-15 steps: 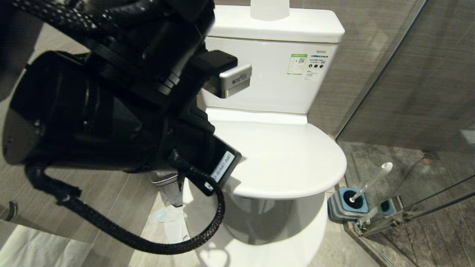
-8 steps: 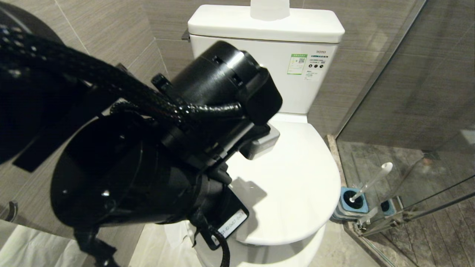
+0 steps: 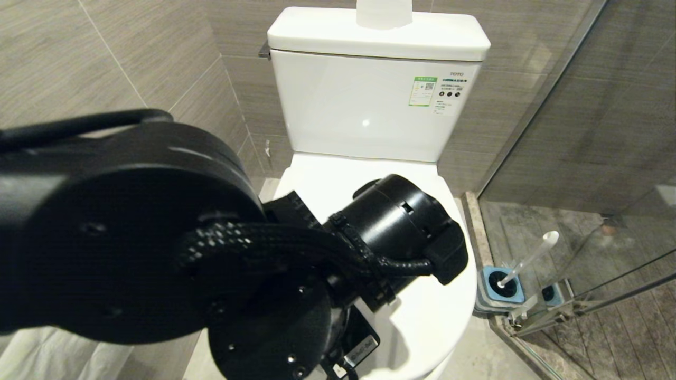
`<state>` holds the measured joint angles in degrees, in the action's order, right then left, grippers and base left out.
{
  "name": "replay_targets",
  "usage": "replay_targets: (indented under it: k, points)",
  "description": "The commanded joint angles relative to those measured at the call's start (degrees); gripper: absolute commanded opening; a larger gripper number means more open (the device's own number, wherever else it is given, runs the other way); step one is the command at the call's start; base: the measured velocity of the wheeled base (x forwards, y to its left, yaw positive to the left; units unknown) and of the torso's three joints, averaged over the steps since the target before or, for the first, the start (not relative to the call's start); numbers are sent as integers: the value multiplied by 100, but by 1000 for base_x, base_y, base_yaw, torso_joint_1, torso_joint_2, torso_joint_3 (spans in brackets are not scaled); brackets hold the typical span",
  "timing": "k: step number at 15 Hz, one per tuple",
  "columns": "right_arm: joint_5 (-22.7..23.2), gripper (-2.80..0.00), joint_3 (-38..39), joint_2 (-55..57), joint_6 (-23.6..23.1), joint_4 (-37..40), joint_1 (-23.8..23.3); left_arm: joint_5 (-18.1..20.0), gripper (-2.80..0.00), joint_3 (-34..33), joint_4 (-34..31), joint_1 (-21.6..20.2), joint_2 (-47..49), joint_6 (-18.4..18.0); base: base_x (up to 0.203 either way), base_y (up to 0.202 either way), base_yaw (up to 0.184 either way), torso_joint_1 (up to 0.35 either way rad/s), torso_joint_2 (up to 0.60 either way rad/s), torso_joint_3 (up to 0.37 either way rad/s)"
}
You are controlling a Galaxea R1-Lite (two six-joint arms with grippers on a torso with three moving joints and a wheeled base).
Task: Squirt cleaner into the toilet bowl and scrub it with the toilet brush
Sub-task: Close the toilet lid
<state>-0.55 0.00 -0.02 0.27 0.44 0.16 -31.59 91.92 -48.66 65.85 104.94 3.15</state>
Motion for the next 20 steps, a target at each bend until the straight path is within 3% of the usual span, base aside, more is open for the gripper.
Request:
replay_targets:
  k: [1, 3, 12, 14, 17, 20]
  points:
    - [2, -280, 6, 2, 0, 0, 2, -307, -280, -294, 436, 78, 392, 158, 0, 0, 0, 0, 0, 0]
    - [2, -280, 0, 2, 0, 0, 2, -527, -280, -433, 493, 178, 578, 481, 0, 0, 0, 0, 0, 0]
    - [2, -280, 0, 2, 0, 0, 2, -528, -280, -855, 526, 508, 1005, 1405, 0, 0, 0, 0, 0, 0]
    - [2, -280, 8, 2, 0, 0, 2, -544, -280, -974, 691, 658, 1118, 1741, 0, 0, 0, 0, 0, 0]
    - [2, -280, 3, 2, 0, 0, 2, -681, -280, -1224, 1127, 772, 1246, 1871, 0, 0, 0, 0, 0, 0]
    - [2, -280, 1, 2, 0, 0, 2, -822, -280, -1298, 1288, 895, 1508, 2222, 0, 0, 0, 0, 0, 0]
